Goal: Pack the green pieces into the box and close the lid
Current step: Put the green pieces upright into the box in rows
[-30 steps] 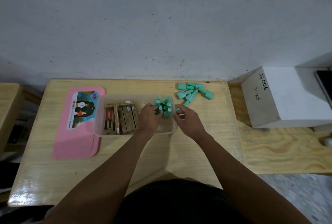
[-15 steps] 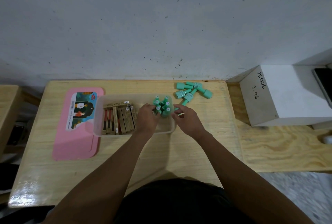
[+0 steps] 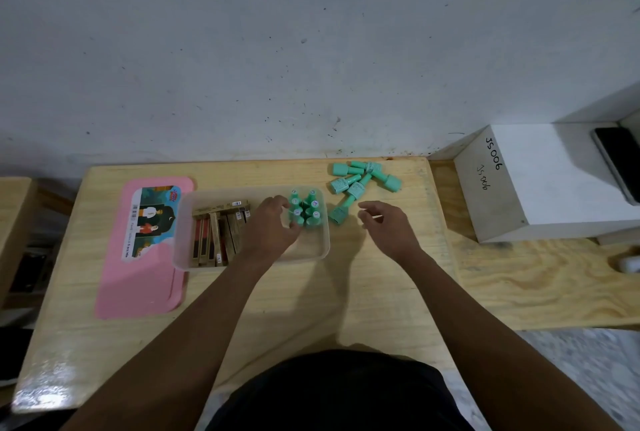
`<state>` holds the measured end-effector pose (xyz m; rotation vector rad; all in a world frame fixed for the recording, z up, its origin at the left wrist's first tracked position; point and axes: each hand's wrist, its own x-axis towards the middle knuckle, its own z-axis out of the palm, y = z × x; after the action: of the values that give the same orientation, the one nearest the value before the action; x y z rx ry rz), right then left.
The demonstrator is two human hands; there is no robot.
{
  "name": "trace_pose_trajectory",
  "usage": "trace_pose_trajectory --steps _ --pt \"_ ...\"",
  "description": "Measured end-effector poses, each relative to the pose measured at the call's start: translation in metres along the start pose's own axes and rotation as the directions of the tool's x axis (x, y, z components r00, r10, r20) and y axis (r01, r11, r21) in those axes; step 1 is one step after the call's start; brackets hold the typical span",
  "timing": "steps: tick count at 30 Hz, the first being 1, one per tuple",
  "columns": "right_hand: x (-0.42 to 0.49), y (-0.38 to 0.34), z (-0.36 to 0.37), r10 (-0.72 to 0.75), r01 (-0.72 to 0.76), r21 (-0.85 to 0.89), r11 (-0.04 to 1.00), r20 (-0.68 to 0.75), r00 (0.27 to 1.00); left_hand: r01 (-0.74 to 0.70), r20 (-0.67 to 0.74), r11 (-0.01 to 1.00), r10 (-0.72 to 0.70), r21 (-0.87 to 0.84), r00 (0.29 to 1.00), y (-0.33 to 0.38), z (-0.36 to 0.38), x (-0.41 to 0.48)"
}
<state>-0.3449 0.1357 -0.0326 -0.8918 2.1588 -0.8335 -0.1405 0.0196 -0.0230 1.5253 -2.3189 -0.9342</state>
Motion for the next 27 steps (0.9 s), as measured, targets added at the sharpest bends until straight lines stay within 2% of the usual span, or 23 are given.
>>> trace_pose_trajectory --steps 4,8,10,13,16,20,27 --pt "0.012 0.022 -0.03 0.048 -0.057 -0.087 0.995 -0.104 0.993 -0.16 -0.1 0.987 0.161 0.019 0.982 0.025 -0.01 0.002" --pt "0.03 0.038 -0.054 0.061 -0.092 -0.191 0.977 -0.163 0.985 -0.286 -0.101 0.955 0.292 0.075 0.951 0.065 0.01 0.015" --pt "0.041 0.042 -0.061 0.06 -0.095 -0.219 0.971 -0.159 0.985 -0.307 -0.049 0.946 0.313 0.108 0.948 0.086 0.029 0.026" --pt "0.058 0.045 -0.065 0.016 -0.057 -0.29 0.955 -0.142 0.99 -0.25 0.113 0.95 0.231 0.19 0.966 0.107 0.058 0.05" --pt "0.073 0.042 -0.066 -0.054 0.011 -0.365 0.931 -0.108 0.993 -0.193 0.221 0.914 0.118 0.358 0.968 0.117 0.083 0.072" --pt "0.093 0.035 -0.067 -0.05 0.043 -0.435 0.899 -0.006 0.999 -0.145 0.189 0.848 0.054 0.51 0.981 0.118 0.102 0.09" --pt "0.111 0.041 -0.059 -0.064 0.109 -0.584 0.805 0.098 0.993 -0.11 0.18 0.852 0.019 0.512 0.983 0.121 0.123 0.103"
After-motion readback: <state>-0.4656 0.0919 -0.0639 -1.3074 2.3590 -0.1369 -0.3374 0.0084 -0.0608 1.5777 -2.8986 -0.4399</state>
